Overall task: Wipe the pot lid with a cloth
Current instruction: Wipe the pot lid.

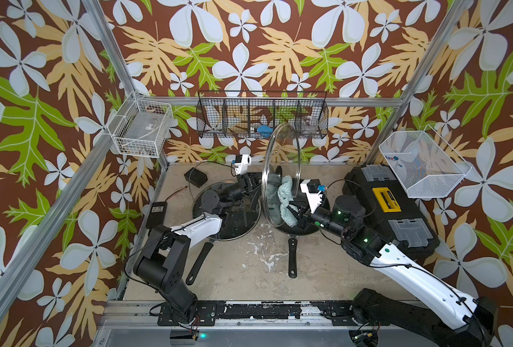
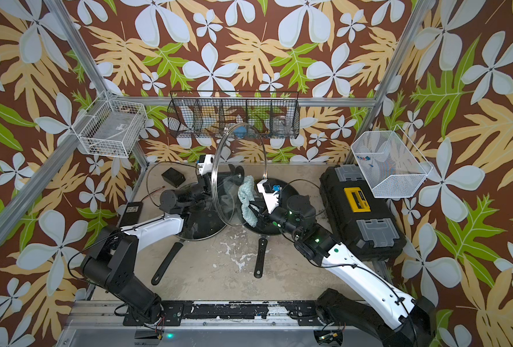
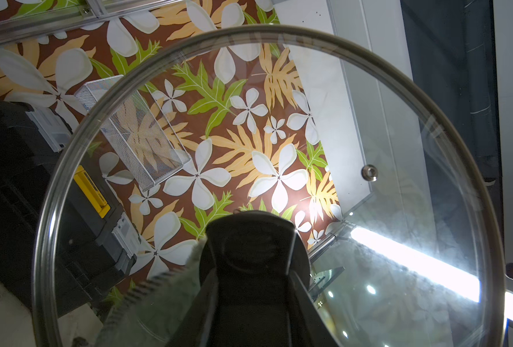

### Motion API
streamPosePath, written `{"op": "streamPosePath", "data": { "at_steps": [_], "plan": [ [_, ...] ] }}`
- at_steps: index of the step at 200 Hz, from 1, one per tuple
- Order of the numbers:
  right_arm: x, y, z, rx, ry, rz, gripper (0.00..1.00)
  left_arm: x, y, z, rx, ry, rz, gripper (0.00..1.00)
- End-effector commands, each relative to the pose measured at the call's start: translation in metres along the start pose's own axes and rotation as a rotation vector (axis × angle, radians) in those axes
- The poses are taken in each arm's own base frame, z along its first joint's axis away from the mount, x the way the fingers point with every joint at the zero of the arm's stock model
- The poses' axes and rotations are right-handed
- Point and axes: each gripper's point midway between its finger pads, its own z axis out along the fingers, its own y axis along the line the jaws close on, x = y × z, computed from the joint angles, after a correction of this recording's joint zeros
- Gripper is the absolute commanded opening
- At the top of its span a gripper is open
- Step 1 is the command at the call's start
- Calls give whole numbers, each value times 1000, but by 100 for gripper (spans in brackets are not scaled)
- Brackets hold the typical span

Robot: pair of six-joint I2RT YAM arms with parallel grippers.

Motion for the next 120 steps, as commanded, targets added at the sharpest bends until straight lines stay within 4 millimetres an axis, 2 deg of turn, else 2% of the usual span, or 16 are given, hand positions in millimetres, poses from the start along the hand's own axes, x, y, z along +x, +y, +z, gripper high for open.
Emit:
{"op": "streamPosePath", "data": {
  "at_steps": [1, 35, 71, 100, 120],
  "plan": [
    [-22, -22, 2, 72, -93, 51, 0, 14, -61, -5, 212, 15, 205, 0],
    [-59, -46, 12, 125, -162, 49, 0, 16, -61, -6, 212, 16, 206, 0],
    [-111, -53, 25, 121, -215, -9, 0, 20, -66, -7, 216, 24, 220, 0],
    [-149, -32, 30, 29, -246, -59, 0, 21, -67, -8, 215, 24, 225, 0],
    [-164, -8, 31, -45, -258, -94, 0, 20, -66, -8, 211, 22, 227, 0]
  ]
}}
